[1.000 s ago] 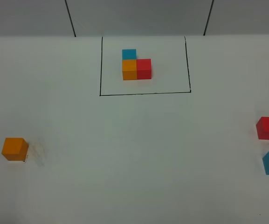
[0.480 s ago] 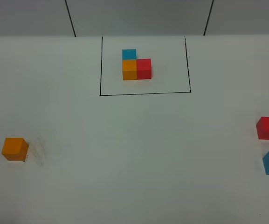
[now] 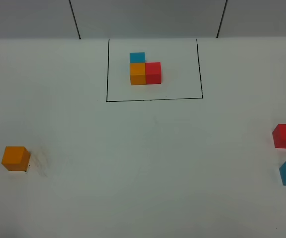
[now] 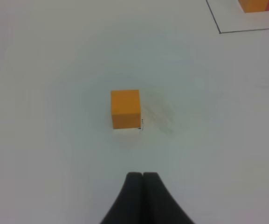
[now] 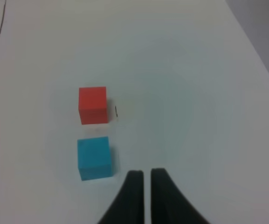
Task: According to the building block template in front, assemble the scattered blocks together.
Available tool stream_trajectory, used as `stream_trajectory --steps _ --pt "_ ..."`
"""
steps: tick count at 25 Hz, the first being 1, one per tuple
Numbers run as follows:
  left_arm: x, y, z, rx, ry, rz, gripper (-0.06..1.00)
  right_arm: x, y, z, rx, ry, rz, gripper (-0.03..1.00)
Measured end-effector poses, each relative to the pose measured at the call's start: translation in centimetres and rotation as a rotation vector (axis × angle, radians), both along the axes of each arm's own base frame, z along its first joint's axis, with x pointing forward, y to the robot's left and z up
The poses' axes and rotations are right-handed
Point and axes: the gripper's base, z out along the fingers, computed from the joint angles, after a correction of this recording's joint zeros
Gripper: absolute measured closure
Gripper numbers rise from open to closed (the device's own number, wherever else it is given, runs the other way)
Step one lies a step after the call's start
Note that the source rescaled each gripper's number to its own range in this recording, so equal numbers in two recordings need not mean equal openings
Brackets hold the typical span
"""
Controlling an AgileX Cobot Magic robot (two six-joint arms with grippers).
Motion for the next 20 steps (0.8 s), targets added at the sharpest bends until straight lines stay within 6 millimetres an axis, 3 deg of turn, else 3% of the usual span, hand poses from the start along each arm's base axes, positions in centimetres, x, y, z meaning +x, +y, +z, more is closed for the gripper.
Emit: stream_trajectory --steps 9,12,15,20 --pt "0.00 0.00 0.00 0.000 0.000 0.000 0.94 0.00 0.00 0.00 0.000 0.000 0.000 0.97" --pt "0.00 0.00 0.00 0.000 0.000 0.000 0.89 0.00 0.00 0.00 0.000 0.000 0.000 0.97" --pt "0.00 0.08 -0.01 0.007 0.001 0.006 0.73 0.00 0.00 0.00 0.000 0.000 0.000 0.97" --pt "0.00 0.50 -0.04 0.017 0.003 0.055 0.24 0.00 0.00 0.00 0.000 0.000 0.000 0.97"
